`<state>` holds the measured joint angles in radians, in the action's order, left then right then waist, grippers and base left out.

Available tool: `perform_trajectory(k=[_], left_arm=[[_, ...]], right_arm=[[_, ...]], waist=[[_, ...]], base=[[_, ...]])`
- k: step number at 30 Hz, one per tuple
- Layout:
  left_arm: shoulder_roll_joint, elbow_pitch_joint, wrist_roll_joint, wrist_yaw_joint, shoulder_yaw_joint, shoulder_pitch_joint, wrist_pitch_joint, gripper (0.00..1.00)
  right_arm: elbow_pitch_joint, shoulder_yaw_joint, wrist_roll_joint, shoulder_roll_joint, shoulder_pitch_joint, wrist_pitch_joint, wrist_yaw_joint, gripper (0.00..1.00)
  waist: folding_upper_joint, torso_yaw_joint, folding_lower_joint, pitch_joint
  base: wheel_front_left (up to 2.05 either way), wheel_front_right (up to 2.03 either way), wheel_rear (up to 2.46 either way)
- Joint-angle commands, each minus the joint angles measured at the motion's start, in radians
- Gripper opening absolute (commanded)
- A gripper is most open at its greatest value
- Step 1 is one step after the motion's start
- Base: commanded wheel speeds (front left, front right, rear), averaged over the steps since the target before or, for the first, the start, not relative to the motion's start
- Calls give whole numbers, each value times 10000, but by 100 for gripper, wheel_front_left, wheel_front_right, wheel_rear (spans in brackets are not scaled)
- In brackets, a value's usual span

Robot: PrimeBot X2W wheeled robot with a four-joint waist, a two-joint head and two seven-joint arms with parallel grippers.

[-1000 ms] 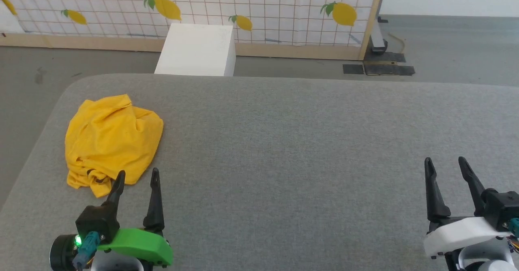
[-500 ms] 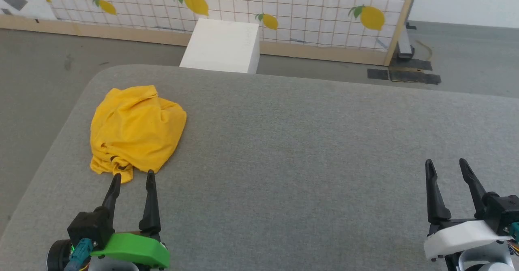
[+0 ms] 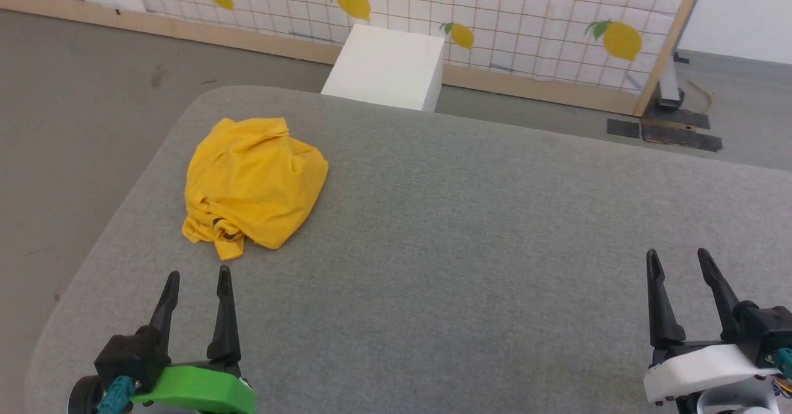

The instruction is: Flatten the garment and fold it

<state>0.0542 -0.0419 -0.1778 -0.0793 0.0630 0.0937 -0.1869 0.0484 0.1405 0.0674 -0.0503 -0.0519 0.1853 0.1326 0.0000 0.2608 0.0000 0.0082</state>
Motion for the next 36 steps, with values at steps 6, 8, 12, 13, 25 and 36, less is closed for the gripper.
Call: perform_trajectory(k=[6,8,12,13,25,36], left_arm=[[-31,16,-281,-117,168,163,-203,100],[-32,33,-310,-146,220,183,-244,100],[-33,38,-375,-200,302,224,-325,100],[-33,36,-389,-212,324,233,-344,100],[109,-86,-1340,-406,83,-100,-579,100],[2825,-723,-2696,-511,-901,-3685,2505,100]], right_arm=[[99,57,163,1,-182,215,-15,100],[109,87,184,1,-206,256,-15,100],[139,151,214,1,-230,338,-16,100],[147,165,219,1,-235,357,-16,100],[207,481,310,1,-435,609,-18,100],[76,832,138,1,-419,764,-19,100]], waist=[[0,420,0,-54],[0,501,0,-67],[0,633,0,-83],[0,655,0,-86],[0,958,0,-36],[0,1235,0,572]], base=[[0,0,0],[0,0,0],[0,0,0],[0,0,0],[0,0,0],[0,0,0]])
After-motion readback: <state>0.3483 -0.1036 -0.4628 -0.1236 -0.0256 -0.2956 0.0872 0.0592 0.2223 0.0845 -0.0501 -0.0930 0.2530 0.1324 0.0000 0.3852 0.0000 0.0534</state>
